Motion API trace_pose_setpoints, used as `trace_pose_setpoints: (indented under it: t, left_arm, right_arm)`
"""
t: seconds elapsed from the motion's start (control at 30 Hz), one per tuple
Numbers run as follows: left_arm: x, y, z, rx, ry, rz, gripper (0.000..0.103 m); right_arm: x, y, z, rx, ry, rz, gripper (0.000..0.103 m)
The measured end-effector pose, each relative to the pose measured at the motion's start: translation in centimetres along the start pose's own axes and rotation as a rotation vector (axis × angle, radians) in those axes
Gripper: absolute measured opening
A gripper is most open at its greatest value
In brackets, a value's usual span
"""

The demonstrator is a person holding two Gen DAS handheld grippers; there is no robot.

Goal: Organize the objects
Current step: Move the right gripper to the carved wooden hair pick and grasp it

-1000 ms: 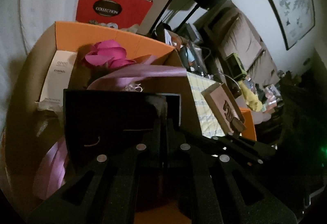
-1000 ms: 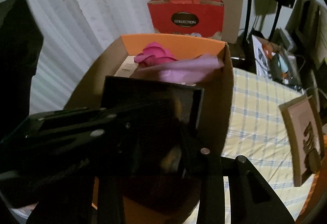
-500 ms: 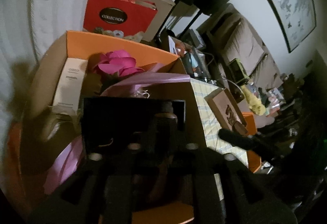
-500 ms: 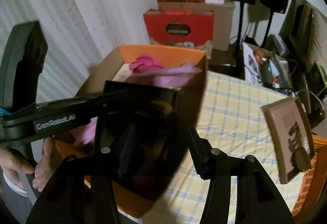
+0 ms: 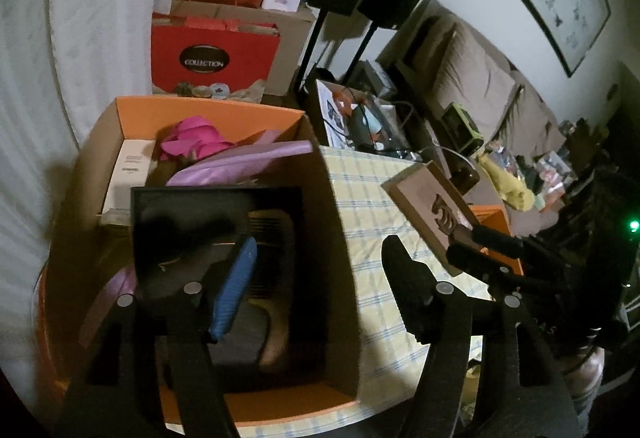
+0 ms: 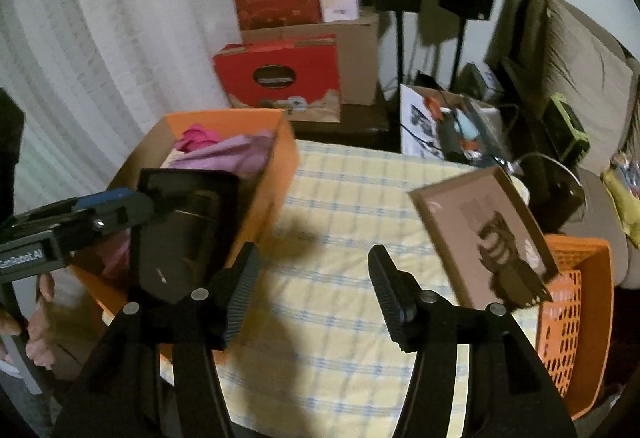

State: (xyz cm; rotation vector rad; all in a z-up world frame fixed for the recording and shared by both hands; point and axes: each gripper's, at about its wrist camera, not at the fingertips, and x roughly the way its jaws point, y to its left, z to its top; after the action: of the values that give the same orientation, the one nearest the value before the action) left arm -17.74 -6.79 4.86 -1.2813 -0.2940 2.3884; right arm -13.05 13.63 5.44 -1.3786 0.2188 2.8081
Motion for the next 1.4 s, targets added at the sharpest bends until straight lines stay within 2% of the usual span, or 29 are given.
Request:
trace_pose_setpoints:
  t: [0.07,0.1,0.13,0.23,0.6,0.8,1.0,1.1,1.4]
  left_arm:
    - [0.1,-1.0,0.0,0.002,0.002,-0.008,0.069]
    - [0.1,-1.4,0.0,0.001,0.004,-0.008,0.079]
    - [0.2,-1.9,0.0,0.003,0.002,-0.006,0.080]
    - [0.4,-3.5,-0.2,0.028,0.002,-0.009,0.081]
    - [4.2,-10.1,-1.6,0.115,0.070,-0.060,0.082]
    - [7.4,-12.7,-2.2,0.111,0.131,-0.105,0.082]
    - [10.5,-14.5,-2.4,0.090,0.192,-0.135,0.082]
    - [11.8,-15.2,-2.2,0.078,0.214,-0.146,0.082]
    - [15.3,-15.7,-1.5,0.026,0.264,-0.129,0.082]
  right_arm:
    - [-0.5,-1.2,-0.3,0.022,0.003,0.000,0.058]
    - [-0.7,-1.6,-0.4,0.026,0.001,-0.004,0.059]
    - [-1.0,-2.2,-0.5,0.030,-0.002,-0.012,0.060]
    - [-2.0,-3.9,-0.9,0.049,-0.014,-0.030,0.066]
    - [-4.2,-11.9,-2.6,0.142,-0.016,-0.125,0.067]
    - [-4.1,-16.9,-4.2,0.207,0.005,-0.176,0.067]
    - [-3.1,-20.7,-5.2,0.263,0.024,-0.189,0.067]
    - [-2.2,-21.6,-5.1,0.254,0.042,-0.196,0.067]
    - [2.3,-21.5,-3.8,0.084,0.148,-0.204,0.067]
